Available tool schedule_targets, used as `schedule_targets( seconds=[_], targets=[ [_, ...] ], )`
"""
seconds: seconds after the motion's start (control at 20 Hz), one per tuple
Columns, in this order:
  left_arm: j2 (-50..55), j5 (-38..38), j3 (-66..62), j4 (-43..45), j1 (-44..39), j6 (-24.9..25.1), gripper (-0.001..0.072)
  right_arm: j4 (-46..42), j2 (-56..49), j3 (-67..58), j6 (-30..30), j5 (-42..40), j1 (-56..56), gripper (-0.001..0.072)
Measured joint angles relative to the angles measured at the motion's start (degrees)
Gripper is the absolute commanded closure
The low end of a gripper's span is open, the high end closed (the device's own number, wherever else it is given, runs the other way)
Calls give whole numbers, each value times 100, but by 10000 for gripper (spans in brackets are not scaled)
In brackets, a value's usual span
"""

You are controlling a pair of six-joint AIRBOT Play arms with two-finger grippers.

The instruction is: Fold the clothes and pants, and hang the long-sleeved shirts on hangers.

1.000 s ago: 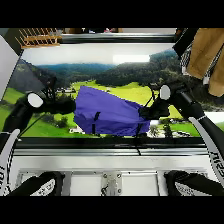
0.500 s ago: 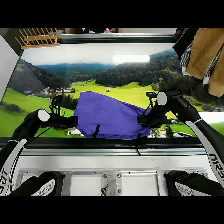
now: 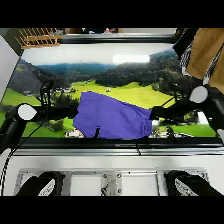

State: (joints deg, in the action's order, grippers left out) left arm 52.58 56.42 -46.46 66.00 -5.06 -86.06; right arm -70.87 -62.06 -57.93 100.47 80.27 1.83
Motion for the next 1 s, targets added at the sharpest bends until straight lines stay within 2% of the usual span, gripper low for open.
schedule_targets(
  seconds=[0.25,0.45,0.6,0.7,1.0],
  targets=[
    [-538,-160,133,-7,-636,-157,700,813,-42,1377,-704,-1043,-1399,-8],
    [-557,-267,227,-15,-1137,-378,700,2061,-669,2013,-1910,-1679,-2006,-8],
    [-420,-289,247,-15,-1360,-542,700,3032,-1290,2164,-2828,-1840,-2076,-7],
    [-348,-286,256,-15,-1429,-616,700,3477,-1620,2201,-3215,-1941,-1982,-6],
    [-282,-227,116,-13,-1488,-741,700,4391,-2024,2227,-3674,-2361,-1311,2]
  ],
)
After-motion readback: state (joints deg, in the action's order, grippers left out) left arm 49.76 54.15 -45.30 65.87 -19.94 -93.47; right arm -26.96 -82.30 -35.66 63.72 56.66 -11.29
